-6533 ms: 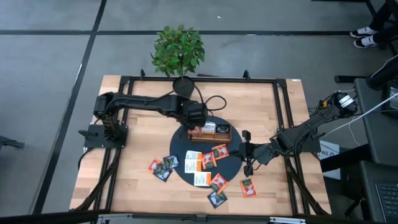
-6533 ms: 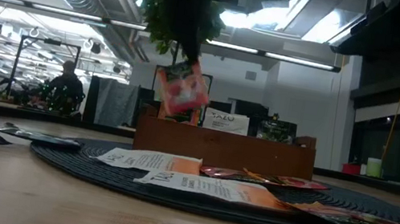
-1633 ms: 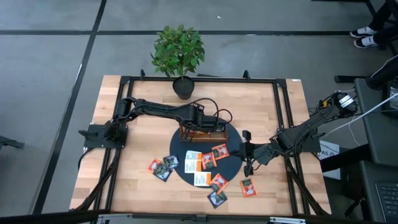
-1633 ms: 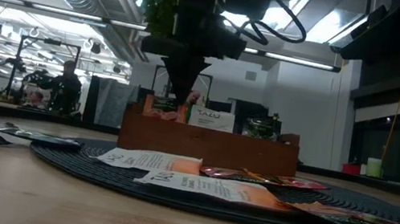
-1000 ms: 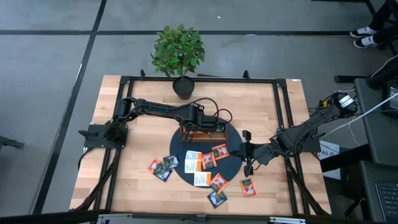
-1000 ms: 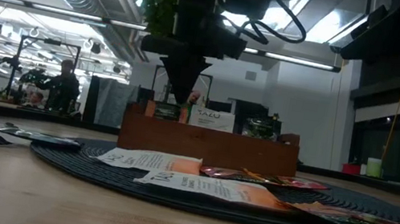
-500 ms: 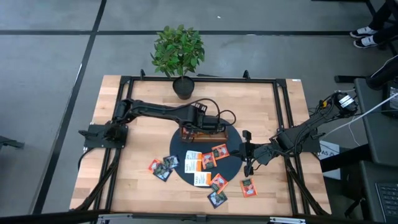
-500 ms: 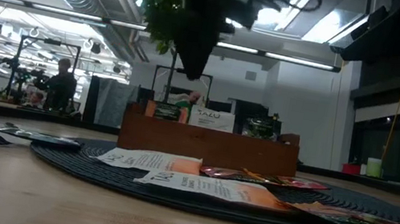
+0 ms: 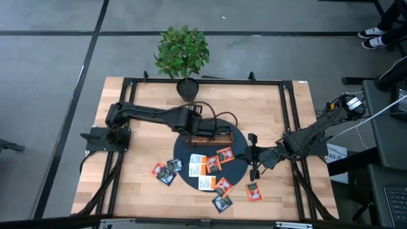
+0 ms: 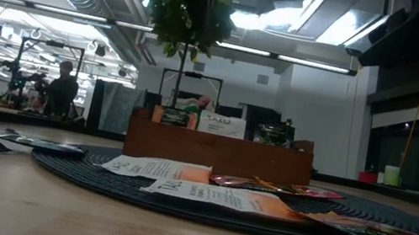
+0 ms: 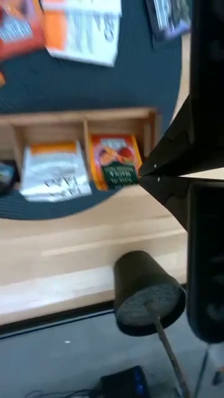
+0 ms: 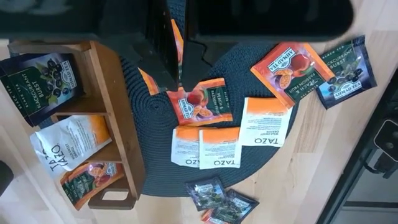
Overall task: Pick & Place Tea
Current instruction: Put the violet tea bag into the right side of the wooden organizer
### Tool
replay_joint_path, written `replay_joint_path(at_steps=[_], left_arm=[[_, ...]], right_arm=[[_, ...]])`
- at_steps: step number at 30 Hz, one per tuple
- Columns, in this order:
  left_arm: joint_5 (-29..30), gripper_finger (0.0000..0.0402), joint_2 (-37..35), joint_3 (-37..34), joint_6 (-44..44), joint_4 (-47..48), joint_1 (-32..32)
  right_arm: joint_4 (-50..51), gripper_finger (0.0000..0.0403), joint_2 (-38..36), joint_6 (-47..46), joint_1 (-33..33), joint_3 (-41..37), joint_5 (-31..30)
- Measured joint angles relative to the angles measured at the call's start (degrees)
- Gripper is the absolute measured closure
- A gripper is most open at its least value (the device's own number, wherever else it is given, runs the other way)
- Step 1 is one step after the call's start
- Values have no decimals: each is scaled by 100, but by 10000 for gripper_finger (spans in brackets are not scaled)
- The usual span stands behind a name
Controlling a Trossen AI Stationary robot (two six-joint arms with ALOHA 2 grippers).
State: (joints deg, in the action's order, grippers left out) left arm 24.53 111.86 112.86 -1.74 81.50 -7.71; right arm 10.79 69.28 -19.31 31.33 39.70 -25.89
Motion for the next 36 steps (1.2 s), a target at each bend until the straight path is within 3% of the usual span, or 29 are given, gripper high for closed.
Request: replay_joint_path(at_steps=[12,18,26,36], left_arm=[[-289,399,-156,-20,312,-695,-851],[-503,399,-213,-458,394,-1197,-1119],[-706,399,-797,-1876,597,-2501,-1294],[-968,399,-2273,-4304,938,-4735,-1400]], right_arm=[[9,377,51,6,11,0,5],[-14,377,88,2,11,2,28],[-31,377,98,-2,11,2,52],[-38,377,98,4,9,2,89]])
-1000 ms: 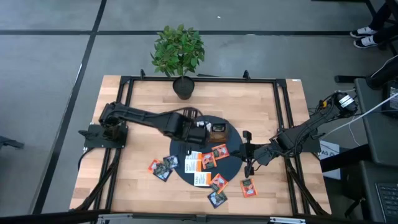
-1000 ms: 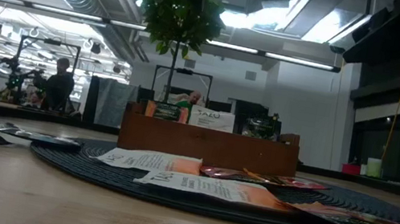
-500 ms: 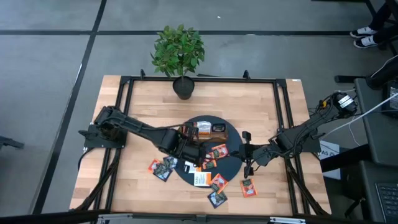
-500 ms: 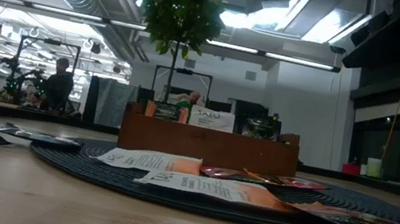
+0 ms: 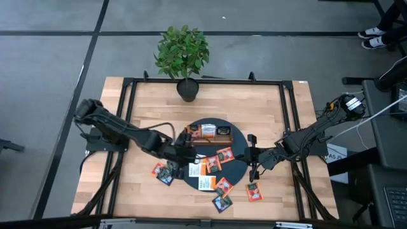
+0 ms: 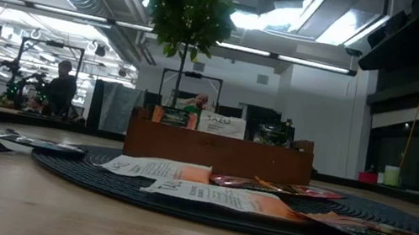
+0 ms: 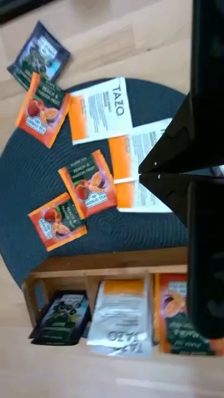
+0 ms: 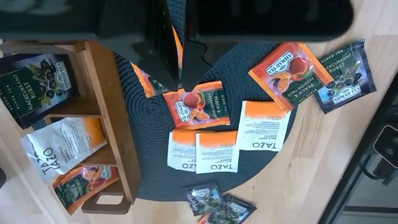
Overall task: Pick & Place Tea
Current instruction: Put the violet tea bag into the right side of the wooden organizer
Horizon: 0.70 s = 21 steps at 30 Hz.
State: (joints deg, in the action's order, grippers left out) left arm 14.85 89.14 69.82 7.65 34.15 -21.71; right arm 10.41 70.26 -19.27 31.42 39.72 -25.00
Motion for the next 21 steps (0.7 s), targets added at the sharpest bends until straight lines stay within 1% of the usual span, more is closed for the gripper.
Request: replay_joint_path(at_steps=[6,13,17,21], left_arm=[[20,399,-764,-1256,-20,-1290,-122],[0,399,-1270,-2541,-32,-2693,-156],[-209,399,-1505,-3059,-29,-3333,-156],[-256,399,-1700,-3473,-31,-3871,-156]], right_arm=[[-24,377,0,-34,0,0,418],[-19,377,0,-328,24,0,713],[-111,377,0,-323,24,0,713],[-186,377,0,-317,24,0,711]])
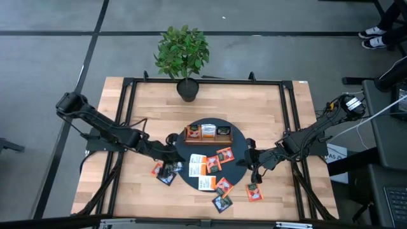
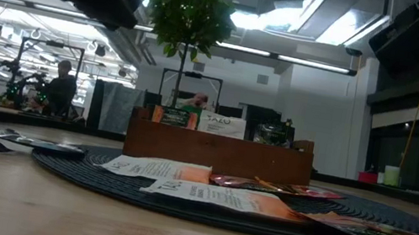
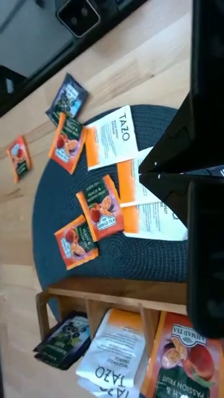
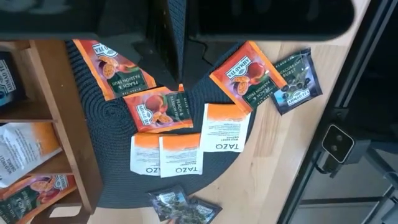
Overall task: Pick & Place Tea
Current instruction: Put the violet tea bag into the right side of the wooden organizer
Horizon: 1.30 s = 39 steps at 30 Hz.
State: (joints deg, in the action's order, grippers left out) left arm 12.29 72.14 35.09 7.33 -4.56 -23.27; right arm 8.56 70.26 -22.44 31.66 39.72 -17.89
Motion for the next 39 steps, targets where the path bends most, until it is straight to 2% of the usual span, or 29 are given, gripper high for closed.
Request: replay_joint_path(at_steps=[3,15,22,31,35,39], left_arm=[[0,397,-78,-195,20,-289,0],[-85,397,-85,-241,343,-340,7],[271,382,-85,-241,586,-345,7],[463,338,-83,-241,1981,-251,7],[267,310,-83,-238,3137,79,7],[-190,284,-83,-238,4530,663,7]], right_arm=[[-15,377,0,-2,0,0,0],[-6,377,0,28,-2,0,0],[-9,377,0,28,-2,0,0],[-9,377,0,28,-3,0,0],[-9,377,0,37,-3,0,0],[10,377,0,38,-3,0,0]])
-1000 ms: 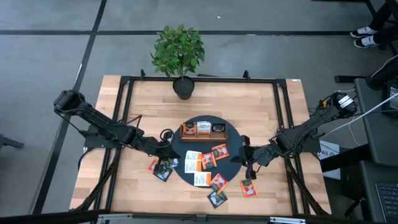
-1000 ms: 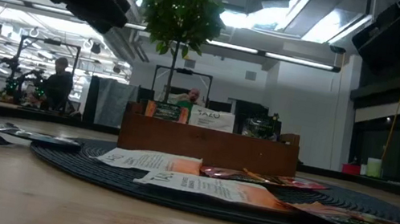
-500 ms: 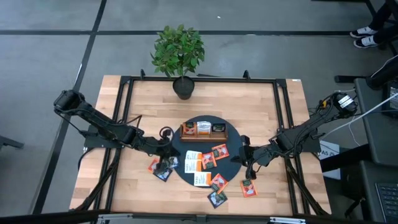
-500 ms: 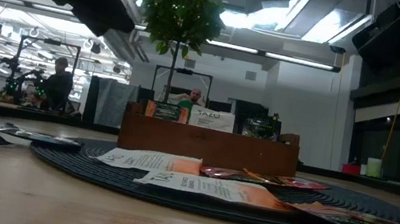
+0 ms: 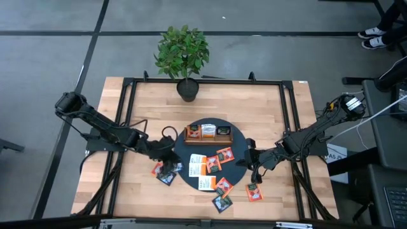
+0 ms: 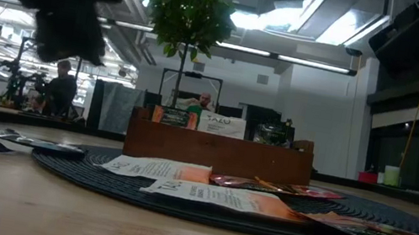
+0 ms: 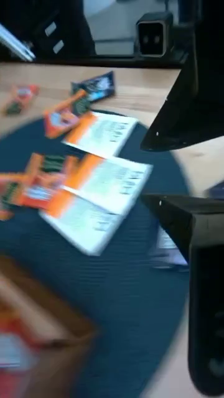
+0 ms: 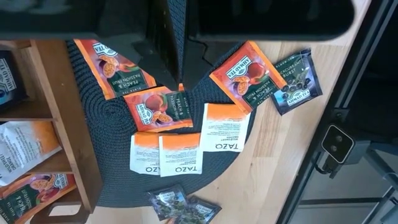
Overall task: Pick & Place Tea
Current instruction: Put the violet tea bag into the right side of the wooden organizer
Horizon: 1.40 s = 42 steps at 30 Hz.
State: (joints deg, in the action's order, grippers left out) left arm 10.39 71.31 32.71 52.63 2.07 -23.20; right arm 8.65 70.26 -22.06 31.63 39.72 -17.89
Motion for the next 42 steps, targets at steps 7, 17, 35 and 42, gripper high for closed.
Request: replay_joint_path(at_steps=[7,17,35,42], left_arm=[[-610,252,2,0,1191,561,0],[-688,222,4,0,2401,1751,0],[-549,212,554,2,2716,1830,4],[-708,212,846,2,2597,1380,4]], right_arm=[[34,377,0,1,1,0,0],[67,377,0,1,1,0,2],[65,377,7,-14,3,0,2],[62,377,67,-12,3,2,2]])
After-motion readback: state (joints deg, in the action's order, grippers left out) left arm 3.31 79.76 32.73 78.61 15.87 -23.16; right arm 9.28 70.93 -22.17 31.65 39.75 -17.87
